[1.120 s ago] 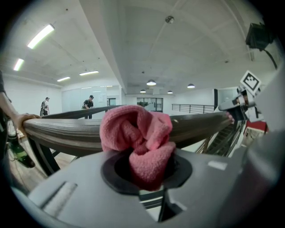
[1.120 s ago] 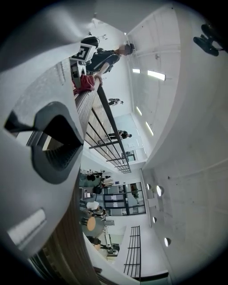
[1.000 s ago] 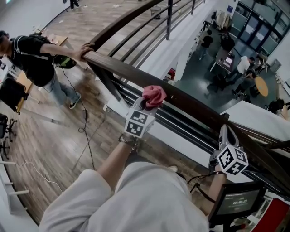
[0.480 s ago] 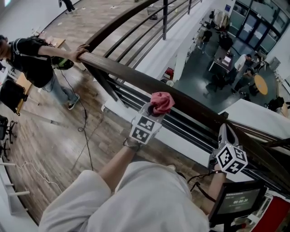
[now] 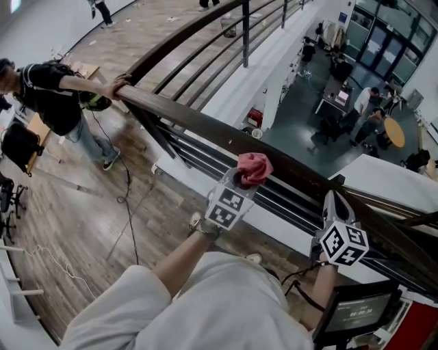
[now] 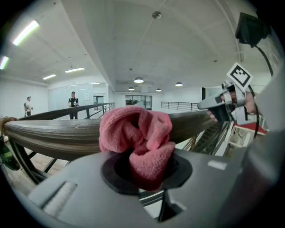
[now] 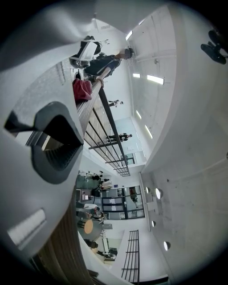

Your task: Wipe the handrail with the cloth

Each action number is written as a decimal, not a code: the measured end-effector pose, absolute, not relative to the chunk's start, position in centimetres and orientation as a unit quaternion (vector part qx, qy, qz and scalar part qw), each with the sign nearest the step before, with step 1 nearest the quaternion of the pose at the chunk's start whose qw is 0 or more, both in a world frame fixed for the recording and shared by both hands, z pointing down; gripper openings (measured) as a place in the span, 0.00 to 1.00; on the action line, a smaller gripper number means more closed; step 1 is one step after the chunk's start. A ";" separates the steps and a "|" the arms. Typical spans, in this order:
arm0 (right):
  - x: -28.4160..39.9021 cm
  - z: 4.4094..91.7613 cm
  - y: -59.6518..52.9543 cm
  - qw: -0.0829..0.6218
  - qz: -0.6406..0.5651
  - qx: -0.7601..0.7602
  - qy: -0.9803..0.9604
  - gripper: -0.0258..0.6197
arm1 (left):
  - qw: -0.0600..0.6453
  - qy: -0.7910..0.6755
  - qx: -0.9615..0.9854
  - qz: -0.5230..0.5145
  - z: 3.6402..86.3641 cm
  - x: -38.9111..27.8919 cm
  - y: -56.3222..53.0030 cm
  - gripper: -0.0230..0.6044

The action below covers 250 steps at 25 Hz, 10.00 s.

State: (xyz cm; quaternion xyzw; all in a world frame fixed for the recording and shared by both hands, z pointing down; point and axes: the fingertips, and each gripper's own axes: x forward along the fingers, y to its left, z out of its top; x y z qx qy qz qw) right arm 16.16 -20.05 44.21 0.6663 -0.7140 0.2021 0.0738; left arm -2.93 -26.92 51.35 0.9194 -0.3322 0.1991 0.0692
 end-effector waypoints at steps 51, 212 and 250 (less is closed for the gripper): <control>9.5 43.8 -23.4 0.108 0.200 0.656 -0.719 0.04 | 0.086 -0.245 0.948 0.184 51.4 -1.0 -25.9 0.18; 13.0 44.3 -23.3 0.107 0.188 0.700 -0.680 0.04 | 0.076 -0.508 0.848 0.131 45.7 -25.2 -45.5 0.17; 20.1 43.1 -20.5 0.096 0.152 0.701 -0.691 0.04 | 0.064 -0.455 0.876 0.148 46.0 -9.6 -36.4 0.17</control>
